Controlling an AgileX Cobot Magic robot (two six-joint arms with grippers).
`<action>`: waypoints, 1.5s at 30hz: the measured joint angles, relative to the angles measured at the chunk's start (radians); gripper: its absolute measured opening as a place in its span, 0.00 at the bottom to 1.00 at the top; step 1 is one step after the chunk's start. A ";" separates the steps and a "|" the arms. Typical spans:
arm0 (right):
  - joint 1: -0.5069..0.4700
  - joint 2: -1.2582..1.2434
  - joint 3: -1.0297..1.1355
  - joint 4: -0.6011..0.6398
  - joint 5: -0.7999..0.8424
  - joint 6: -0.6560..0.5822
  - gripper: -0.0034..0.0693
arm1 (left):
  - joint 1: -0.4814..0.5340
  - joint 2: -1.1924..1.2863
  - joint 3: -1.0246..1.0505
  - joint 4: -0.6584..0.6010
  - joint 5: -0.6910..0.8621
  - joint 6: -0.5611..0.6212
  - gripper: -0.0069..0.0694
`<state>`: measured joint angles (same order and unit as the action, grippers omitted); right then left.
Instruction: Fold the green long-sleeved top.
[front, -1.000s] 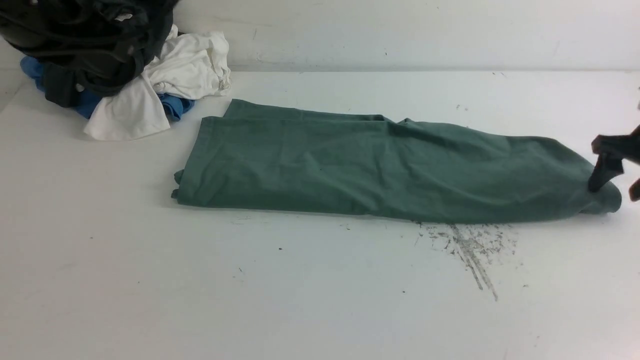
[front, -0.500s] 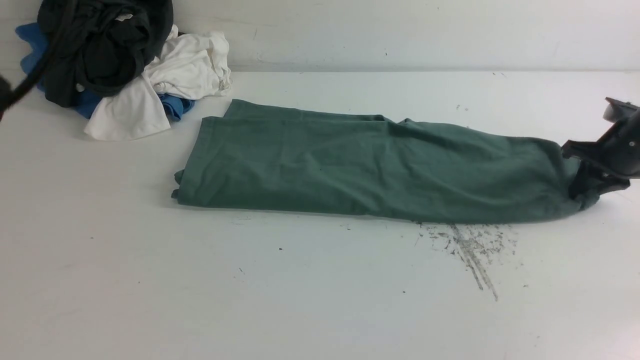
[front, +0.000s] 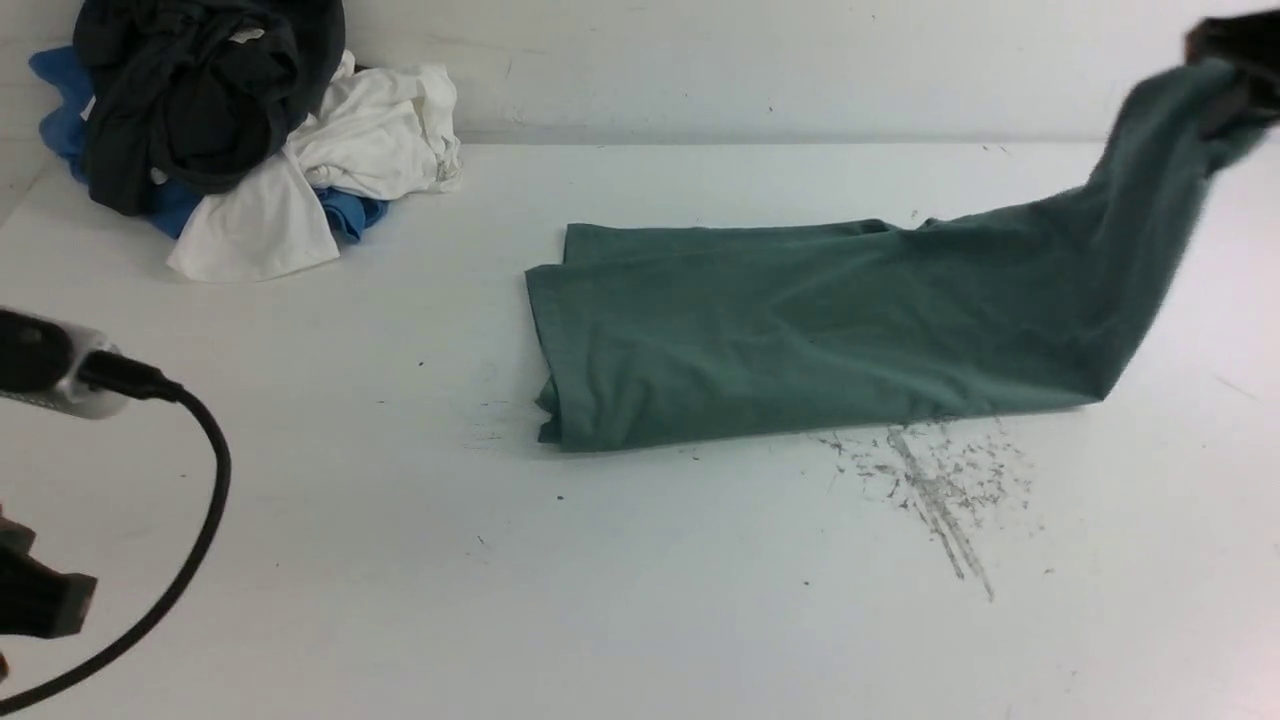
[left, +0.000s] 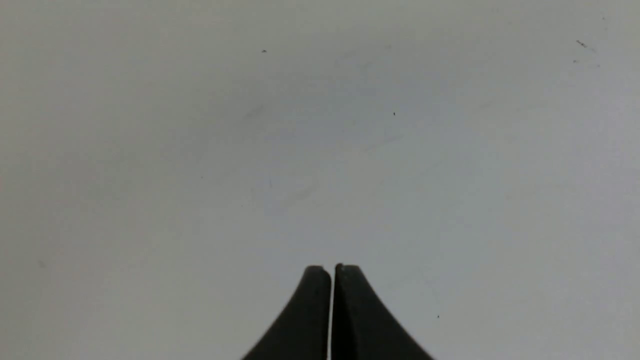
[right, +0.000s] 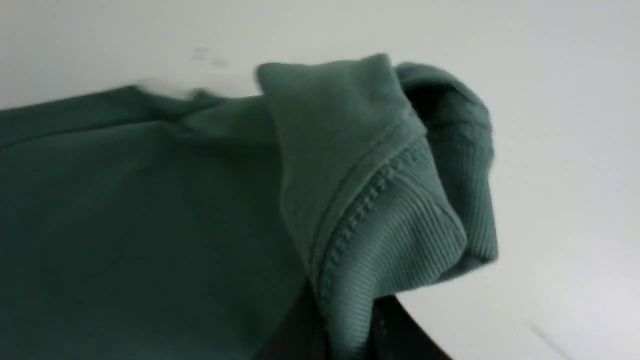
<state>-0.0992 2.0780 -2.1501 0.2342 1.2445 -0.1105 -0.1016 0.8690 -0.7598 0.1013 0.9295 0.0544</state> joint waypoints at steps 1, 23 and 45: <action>0.094 0.003 0.000 0.072 0.001 -0.013 0.09 | 0.000 0.009 0.014 0.000 -0.037 -0.008 0.08; 0.557 0.291 0.003 0.596 -0.367 -0.178 0.37 | 0.000 0.028 0.023 -0.072 -0.121 -0.020 0.08; 0.669 0.418 0.002 0.503 -0.444 -0.363 0.06 | 0.000 0.028 0.023 -0.117 -0.172 -0.019 0.08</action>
<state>0.5703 2.4959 -2.1485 0.7368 0.8003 -0.4733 -0.1016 0.8973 -0.7365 -0.0155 0.7570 0.0353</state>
